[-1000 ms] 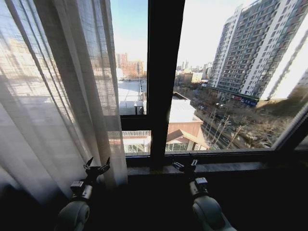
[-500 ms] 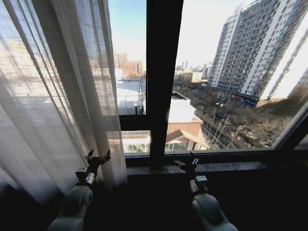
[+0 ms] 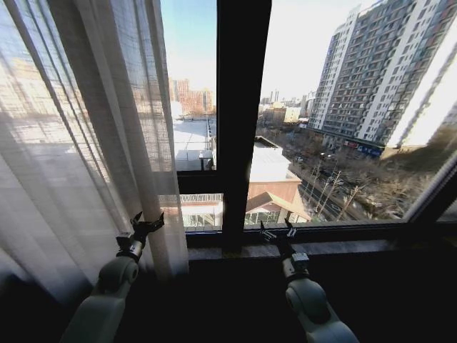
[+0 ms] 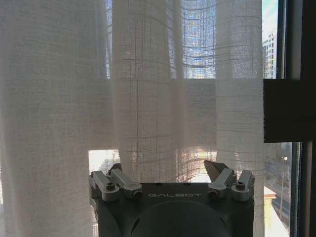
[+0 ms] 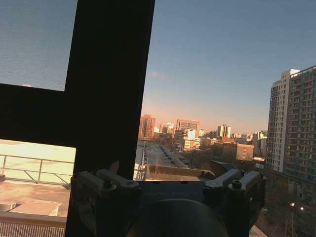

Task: Open the curtains by pulling them apart, changing their state from closed to fully open.

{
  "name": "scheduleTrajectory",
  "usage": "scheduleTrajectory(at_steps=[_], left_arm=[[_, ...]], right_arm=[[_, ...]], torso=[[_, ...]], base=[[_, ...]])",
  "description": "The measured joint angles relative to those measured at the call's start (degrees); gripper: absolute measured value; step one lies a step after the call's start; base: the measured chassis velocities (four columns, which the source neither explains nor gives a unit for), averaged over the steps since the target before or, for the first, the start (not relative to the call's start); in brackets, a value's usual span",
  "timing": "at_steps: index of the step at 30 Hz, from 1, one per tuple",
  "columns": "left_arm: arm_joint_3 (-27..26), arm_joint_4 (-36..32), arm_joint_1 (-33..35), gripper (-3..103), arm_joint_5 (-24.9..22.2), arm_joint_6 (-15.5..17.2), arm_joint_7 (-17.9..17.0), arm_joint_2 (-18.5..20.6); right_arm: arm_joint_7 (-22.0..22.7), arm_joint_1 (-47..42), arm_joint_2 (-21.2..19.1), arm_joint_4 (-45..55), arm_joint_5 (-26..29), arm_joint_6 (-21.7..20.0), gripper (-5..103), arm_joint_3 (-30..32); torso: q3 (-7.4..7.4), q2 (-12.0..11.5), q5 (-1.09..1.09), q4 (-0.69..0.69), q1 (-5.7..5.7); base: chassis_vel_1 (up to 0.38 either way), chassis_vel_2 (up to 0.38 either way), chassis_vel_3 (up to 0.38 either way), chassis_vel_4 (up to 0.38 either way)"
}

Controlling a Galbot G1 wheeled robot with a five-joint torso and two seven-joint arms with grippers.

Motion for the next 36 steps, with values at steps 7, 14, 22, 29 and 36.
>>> scheduleTrajectory(at_steps=[7, 14, 22, 29, 36], left_arm=[[2.81, 1.57, -2.27, 64, 0.04, 0.34, 1.27, -0.19], [3.66, 0.95, -2.82, 36, -0.55, 0.87, 1.35, 0.57], [3.44, -0.86, -1.68, 10, -1.03, 1.31, 1.20, 0.74], [2.54, -2.18, -0.50, 0, -1.21, 1.37, 1.12, 1.05], [2.02, -3.48, 0.83, 0, -1.22, 1.43, 1.07, 1.17]], right_arm=[[0.20, -0.35, 0.10, 0.75, 0.04, -0.01, 100, 1.34], [0.87, -0.62, 0.08, 1.47, 0.07, -0.10, 100, 2.06], [1.65, -0.47, 0.35, 1.85, 0.15, -0.88, 100, 1.91], [2.06, -0.35, 0.64, 2.95, 2.68, -2.54, 100, 1.32], [1.36, -1.06, 0.59, 3.70, 0.66, -3.80, 100, 0.65]], torso=[[0.00, 0.00, 0.00, 0.00, 0.00], [0.00, 0.00, 0.00, 0.01, 0.00], [0.00, 0.00, 0.00, 0.01, 0.00], [-0.01, 0.00, 0.00, 0.01, 0.00], [-0.01, 0.01, 0.00, 0.01, 0.00]], base=[[0.000, 0.000, 0.000, 0.000], [0.000, 0.000, 0.000, 0.000], [0.000, 0.000, 0.000, 0.000], [0.000, 0.000, 0.000, 0.000], [0.000, 0.000, 0.000, 0.000]])
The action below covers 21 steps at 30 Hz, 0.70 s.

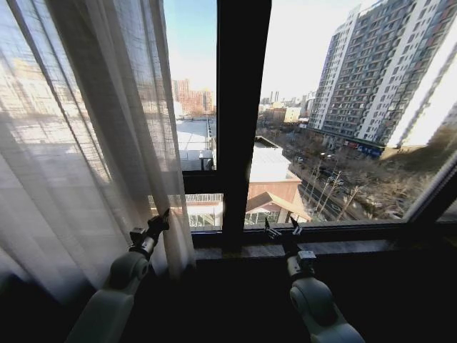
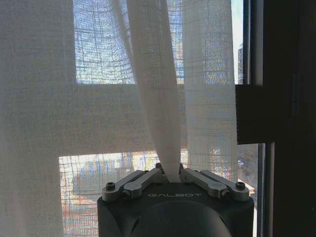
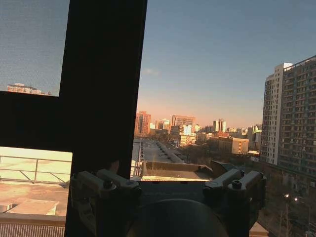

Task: Open the curtains by pulling them apart, changing their state from closed to fully open.

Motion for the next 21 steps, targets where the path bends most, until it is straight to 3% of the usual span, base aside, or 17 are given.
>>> scheduleTrajectory(at_steps=[10, 21], left_arm=[[-1.33, -1.27, 2.19, 0, 0.07, 0.00, -0.15, -0.31], [-1.60, -2.05, 2.67, 0, 0.10, 0.00, -0.19, -0.45]], right_arm=[[-0.01, -0.18, 0.81, 0.16, -2.43, -1.49, 100, -1.28], [0.01, -0.46, 1.41, 0.59, -2.43, -2.11, 100, -1.49]], torso=[[0.00, 0.00, 0.00, 0.00, 0.00], [0.00, 0.00, 0.00, 0.00, 0.00]], base=[[0.004, 0.004, -0.005, -0.005], [0.156, 0.139, -0.140, -0.141]])
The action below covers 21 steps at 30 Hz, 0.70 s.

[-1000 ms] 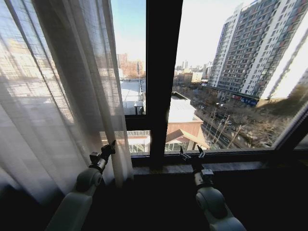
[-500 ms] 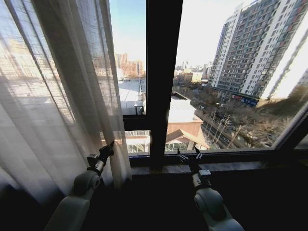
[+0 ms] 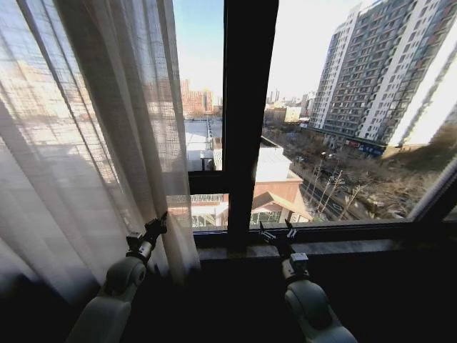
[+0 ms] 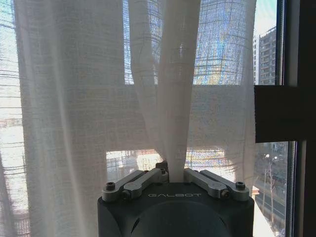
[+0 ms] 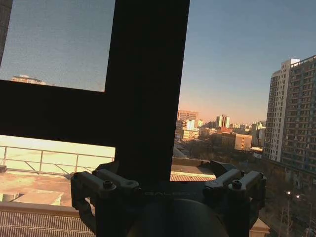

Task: Open the curtains by pulling them apart, changing their state from closed to fully open.

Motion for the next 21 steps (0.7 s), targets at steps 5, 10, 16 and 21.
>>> scheduleTrajectory(at_steps=[5, 10, 16, 21], left_arm=[[-0.42, -0.73, 0.83, 0, 0.01, 0.00, -0.01, -0.21], [-1.20, -1.44, 1.79, 0, 0.05, -0.01, 0.03, -0.24], [-1.95, -2.19, 2.71, 0, 0.07, -0.13, 0.10, -0.29], [-2.91, -2.92, 3.80, 0, 0.08, -0.32, 0.16, -0.40]], right_arm=[[0.00, -0.28, 0.00, 0.36, 0.00, 0.10, 100, 0.00], [0.01, -0.57, 0.32, 0.75, -0.09, 0.21, 100, -0.15], [0.01, -0.69, 0.58, 0.92, -0.27, 0.29, 100, -0.51], [0.01, -0.73, 0.73, 1.24, -0.56, 0.34, 100, -1.03]], torso=[[0.00, 0.00, 0.00, 0.00, 0.00], [0.00, 0.00, 0.00, -0.01, 0.00], [0.00, 0.00, 0.00, -0.01, 0.01], [0.00, 0.00, 0.00, 0.01, 0.00]], base=[[0.259, 0.274, -0.261, -0.274], [0.312, 0.312, -0.315, -0.311], [0.351, 0.344, -0.356, -0.327], [0.373, 0.360, -0.354, -0.371]])
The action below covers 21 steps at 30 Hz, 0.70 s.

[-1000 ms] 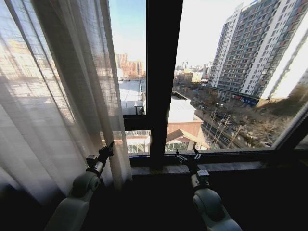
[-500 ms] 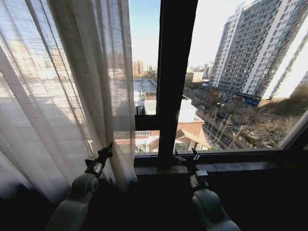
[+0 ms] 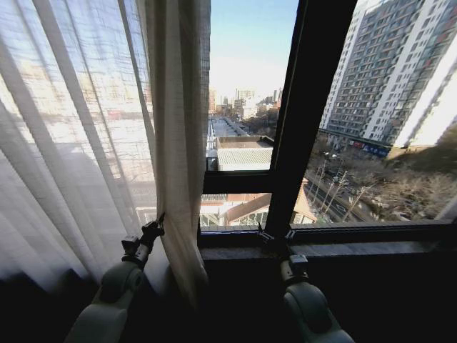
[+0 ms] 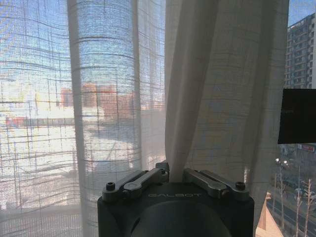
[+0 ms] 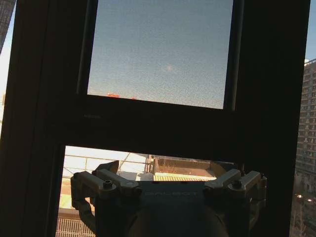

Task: Open the curtains by pulling them apart, changing their state from closed to fully open.

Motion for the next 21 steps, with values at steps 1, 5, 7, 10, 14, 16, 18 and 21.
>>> scheduleTrajectory(at_steps=[1, 5, 7, 10, 14, 16, 18, 21], left_arm=[[-0.20, -0.17, 0.28, 0, 0.00, -0.04, 0.01, -0.02], [-0.84, -0.91, 1.13, 0, -0.01, -0.06, 0.05, -0.03], [-1.11, -1.33, 1.54, 0, -0.06, -0.06, 0.07, 0.00], [-1.36, -1.72, 1.95, 0, -0.08, -0.06, 0.08, 0.02], [-1.70, -2.42, 2.83, 0, -0.10, -0.10, 0.15, -0.10], [-1.97, -3.00, 3.67, 0, -0.09, -0.15, 0.16, -0.30], [-2.15, -3.36, 4.24, 0, -0.08, -0.17, 0.17, -0.37], [-2.42, -3.77, 4.82, 0, -0.07, -0.18, 0.17, -0.39]], right_arm=[[0.00, -0.03, 0.04, 0.09, -0.07, 0.00, 100, -0.09], [-0.01, -0.21, 0.08, 0.48, -0.41, 0.02, 100, -0.27], [-0.02, -0.35, 0.09, 0.77, -0.49, 0.03, 100, -0.33], [-0.03, -0.51, 0.09, 1.01, -0.54, 0.04, 100, -0.40], [-0.05, -0.78, 0.04, 1.44, -0.63, 0.07, 100, -0.49], [-0.06, -0.99, 0.01, 1.76, -0.70, 0.11, 100, -0.51], [-0.06, -1.13, -0.05, 1.99, -0.72, 0.12, 100, -0.51], [-0.06, -1.21, -0.20, 2.25, -0.72, 0.13, 100, -0.52]], torso=[[0.00, 0.00, -0.01, -0.01, 0.00], [0.00, 0.00, 0.00, -0.01, 0.00], [0.00, 0.00, -0.01, -0.01, 0.00], [0.00, 0.00, 0.01, -0.01, 0.00], [0.00, 0.00, 0.01, -0.02, 0.00], [0.00, 0.01, 0.00, -0.01, 0.00], [-0.01, 0.00, 0.00, -0.02, -0.01], [0.00, 0.00, 0.01, -0.01, 0.00]], base=[[0.383, 0.351, -0.356, -0.364], [0.360, 0.362, -0.363, -0.360], [0.347, 0.343, -0.359, -0.343], [0.360, 0.349, -0.341, -0.345], [0.352, 0.341, -0.350, -0.343], [0.350, 0.346, -0.347, -0.353], [0.332, 0.342, -0.354, -0.382], [0.333, 0.354, -0.364, -0.386]])
